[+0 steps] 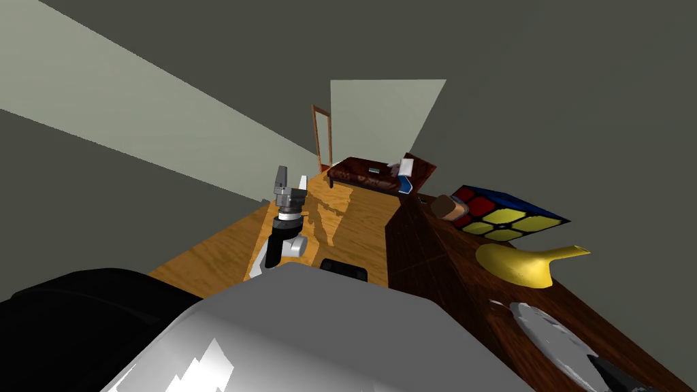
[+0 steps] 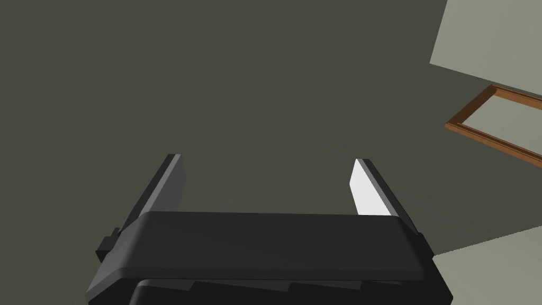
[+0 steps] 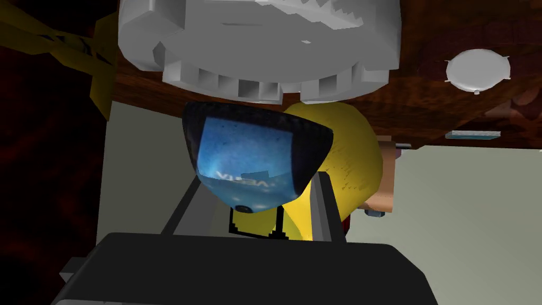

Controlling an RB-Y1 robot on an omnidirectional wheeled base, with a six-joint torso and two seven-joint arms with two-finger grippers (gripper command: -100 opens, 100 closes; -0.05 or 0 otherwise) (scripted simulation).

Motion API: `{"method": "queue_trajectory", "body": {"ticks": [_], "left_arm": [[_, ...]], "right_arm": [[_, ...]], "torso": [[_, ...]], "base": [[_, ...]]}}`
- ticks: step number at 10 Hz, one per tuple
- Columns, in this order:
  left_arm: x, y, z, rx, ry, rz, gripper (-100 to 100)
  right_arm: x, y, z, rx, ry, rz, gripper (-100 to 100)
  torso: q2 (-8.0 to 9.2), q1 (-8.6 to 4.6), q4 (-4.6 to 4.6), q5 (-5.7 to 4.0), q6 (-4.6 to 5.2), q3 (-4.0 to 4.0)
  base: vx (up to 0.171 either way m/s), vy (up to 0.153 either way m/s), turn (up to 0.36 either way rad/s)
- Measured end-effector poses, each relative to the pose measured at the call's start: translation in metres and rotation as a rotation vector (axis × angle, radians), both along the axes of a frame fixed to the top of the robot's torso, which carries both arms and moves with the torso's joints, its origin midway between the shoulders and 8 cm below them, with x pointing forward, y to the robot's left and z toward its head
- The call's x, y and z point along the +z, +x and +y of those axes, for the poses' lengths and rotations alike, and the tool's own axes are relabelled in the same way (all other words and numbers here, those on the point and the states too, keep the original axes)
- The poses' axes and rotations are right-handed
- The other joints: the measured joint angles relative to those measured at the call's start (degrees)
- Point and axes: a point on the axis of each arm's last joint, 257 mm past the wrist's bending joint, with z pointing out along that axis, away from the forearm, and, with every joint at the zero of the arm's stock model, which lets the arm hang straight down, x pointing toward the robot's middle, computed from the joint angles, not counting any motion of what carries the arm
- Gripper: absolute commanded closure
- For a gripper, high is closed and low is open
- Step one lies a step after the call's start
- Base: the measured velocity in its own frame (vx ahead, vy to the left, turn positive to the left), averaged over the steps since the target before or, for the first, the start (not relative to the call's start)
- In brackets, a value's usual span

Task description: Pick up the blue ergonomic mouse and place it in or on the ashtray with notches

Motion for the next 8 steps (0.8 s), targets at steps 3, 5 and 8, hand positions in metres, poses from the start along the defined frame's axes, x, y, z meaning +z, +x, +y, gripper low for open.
{"method": "queue_trajectory", "body": {"ticks": [3,5,8], "left_arm": [[0.0,0.0,0.0,0.0,0.0,0.0,0],[0.0,0.0,0.0,0.0,0.0,0.0,0],[0.0,0.0,0.0,0.0,0.0,0.0,0]], "right_arm": [[0.002,0.001,-0.002,-0.002,-0.005,-0.003,-100],[0.002,0.001,-0.002,-0.002,-0.005,-0.003,-100],[0.013,0.005,-0.004,0.008,-0.008,-0.004,-100]], "torso": [[0.12,0.69,0.01,0.09,0.04,0.06],[0.13,0.74,0.02,0.11,0.04,0.07],[0.13,0.84,0.02,0.19,0.08,0.07]], "base": [[0.001,-0.008,0.002],[0.0,0.0,0.0],[0.007,0.017,-0.074]]}}
